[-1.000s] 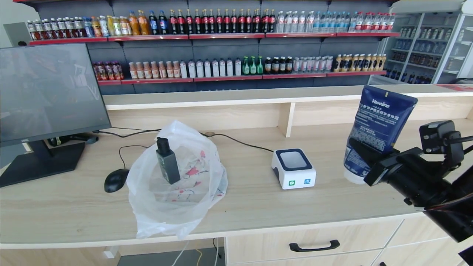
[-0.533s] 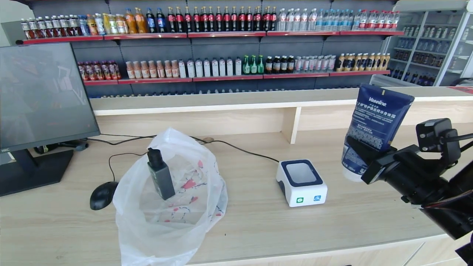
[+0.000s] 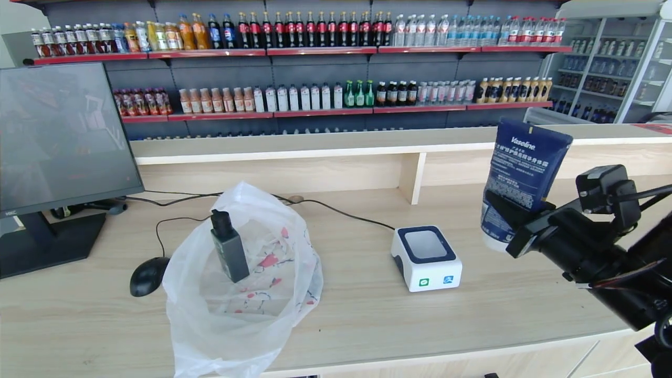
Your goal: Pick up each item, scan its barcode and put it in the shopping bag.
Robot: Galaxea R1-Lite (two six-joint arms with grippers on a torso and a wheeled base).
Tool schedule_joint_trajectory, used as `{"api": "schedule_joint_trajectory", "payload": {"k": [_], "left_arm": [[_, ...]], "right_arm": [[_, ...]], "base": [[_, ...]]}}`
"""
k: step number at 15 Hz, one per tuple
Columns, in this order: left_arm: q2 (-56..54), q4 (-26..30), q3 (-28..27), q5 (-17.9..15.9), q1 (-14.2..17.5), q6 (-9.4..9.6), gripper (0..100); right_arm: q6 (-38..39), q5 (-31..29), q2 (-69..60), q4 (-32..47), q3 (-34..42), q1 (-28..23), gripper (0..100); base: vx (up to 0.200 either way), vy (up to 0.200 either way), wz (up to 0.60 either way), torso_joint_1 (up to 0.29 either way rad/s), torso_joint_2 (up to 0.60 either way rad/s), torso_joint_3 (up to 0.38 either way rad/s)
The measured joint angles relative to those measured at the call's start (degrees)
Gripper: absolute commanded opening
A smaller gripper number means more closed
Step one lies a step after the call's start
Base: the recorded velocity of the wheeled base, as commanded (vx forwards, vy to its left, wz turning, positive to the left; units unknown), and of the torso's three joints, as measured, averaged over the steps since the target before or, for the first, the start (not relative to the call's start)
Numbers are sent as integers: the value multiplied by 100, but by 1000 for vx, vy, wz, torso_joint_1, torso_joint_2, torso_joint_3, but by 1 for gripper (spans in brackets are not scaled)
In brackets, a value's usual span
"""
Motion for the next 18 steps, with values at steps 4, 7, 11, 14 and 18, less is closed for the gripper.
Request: {"api": "schedule_joint_trajectory", "payload": {"k": [4,7,11,14,18], "left_arm": [[0,0,0,0,2,2,0],[0,0,0,-2,-1,0,0],[0,0,0,0,0,0,0],[0,0,-2,0,5,0,0],[-2,-2,-2,0,-1,0,0]], "right_arm": [[-1412,723,204,-6,-215,-221,0],[-2231,1075,308,-4,-341,-355,0],[-3183,1699,343,-6,-399,-402,0],[-3875,2000,373,-9,-385,-294,0],[-4446,2756,614,-9,-495,-146,0]], "base": [[0,0,0,0,0,0],[0,0,0,0,0,0],[0,0,0,0,0,0],[0,0,0,0,0,0],[0,0,0,0,0,0]]}}
